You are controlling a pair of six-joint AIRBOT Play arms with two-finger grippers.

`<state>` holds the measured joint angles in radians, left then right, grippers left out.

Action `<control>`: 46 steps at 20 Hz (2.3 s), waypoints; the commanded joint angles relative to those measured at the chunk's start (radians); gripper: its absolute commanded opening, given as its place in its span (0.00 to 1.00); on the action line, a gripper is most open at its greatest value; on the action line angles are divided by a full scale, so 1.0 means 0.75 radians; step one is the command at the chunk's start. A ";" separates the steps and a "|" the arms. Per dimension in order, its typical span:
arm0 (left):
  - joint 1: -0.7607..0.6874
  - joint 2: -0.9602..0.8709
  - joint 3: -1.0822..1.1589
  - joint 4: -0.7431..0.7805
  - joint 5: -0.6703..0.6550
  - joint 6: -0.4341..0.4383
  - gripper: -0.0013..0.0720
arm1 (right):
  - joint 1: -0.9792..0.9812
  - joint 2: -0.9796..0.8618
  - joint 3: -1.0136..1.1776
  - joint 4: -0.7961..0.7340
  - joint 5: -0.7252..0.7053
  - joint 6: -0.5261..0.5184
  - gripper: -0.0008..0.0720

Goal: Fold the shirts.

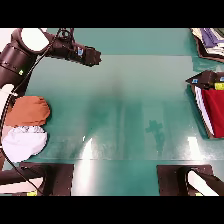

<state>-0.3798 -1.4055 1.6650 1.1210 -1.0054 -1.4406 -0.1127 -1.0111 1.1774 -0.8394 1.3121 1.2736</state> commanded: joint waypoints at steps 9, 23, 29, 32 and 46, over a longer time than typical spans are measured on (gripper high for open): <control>0.170 0.072 0.000 0.173 -0.333 0.038 0.06 | 0.001 0.001 -0.001 0.001 0.002 0.000 0.03; 0.911 0.452 -0.918 0.552 -0.190 -0.028 1.00 | 0.001 0.001 -0.001 0.001 -0.006 0.000 0.03; 0.915 0.450 -1.151 0.605 0.122 -0.064 1.00 | 0.001 0.001 -0.001 0.001 -0.007 0.000 0.03; 0.915 0.450 -1.151 0.612 0.121 -0.070 0.74 | 0.001 0.001 -0.003 0.001 -0.033 0.000 0.03; 0.500 0.883 -0.249 0.567 -0.402 -0.244 0.06 | 0.001 0.001 0.341 0.011 -0.146 0.000 0.03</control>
<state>0.1234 -0.8223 1.2819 1.5440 -1.1934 -1.5867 -0.1127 -1.0111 1.3430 -0.8303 1.2499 1.2732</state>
